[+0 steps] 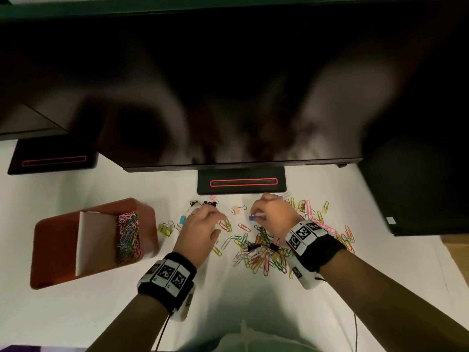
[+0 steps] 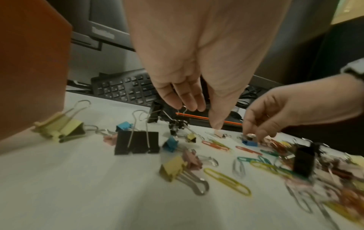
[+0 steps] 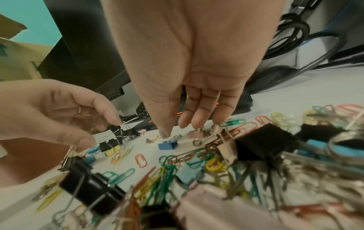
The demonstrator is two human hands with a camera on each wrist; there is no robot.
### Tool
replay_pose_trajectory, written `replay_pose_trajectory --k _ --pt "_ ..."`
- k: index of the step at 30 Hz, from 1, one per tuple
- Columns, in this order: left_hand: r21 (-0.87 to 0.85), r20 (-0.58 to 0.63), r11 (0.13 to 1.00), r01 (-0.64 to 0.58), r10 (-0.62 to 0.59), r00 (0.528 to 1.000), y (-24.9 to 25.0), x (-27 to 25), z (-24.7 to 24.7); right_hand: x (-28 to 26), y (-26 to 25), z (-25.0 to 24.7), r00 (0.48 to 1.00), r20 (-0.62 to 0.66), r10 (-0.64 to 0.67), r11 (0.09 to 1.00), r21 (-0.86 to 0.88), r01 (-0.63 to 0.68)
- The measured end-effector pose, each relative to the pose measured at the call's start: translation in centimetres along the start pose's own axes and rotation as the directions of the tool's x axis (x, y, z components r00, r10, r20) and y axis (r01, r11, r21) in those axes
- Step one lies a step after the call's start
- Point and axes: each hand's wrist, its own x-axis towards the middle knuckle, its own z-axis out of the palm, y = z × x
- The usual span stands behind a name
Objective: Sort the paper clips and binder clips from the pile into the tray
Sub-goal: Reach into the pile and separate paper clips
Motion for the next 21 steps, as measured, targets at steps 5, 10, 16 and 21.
replay_pose_trajectory --k 5,10,16,21 --pt "0.166 0.195 0.979 -0.119 0.086 0.977 0.4 1.4 1.0 -0.5 -1.9 0.2 0.990 0.109 -0.088 0.993 -0.065 0.095" --pt "0.252 0.211 0.959 -0.127 0.074 0.975 0.5 2.5 1.2 1.0 -3.3 1.3 0.991 0.111 -0.078 0.958 -0.266 0.105" --pt "0.334 0.296 0.937 -0.104 0.001 0.955 0.3 2.8 1.4 1.4 -3.4 1.7 0.987 0.160 -0.008 0.888 -0.452 0.081" --pt "0.320 0.347 0.945 -0.061 -0.057 0.936 0.8 3.6 0.8 1.4 -2.7 1.0 0.966 0.242 0.089 0.903 -0.430 0.025"
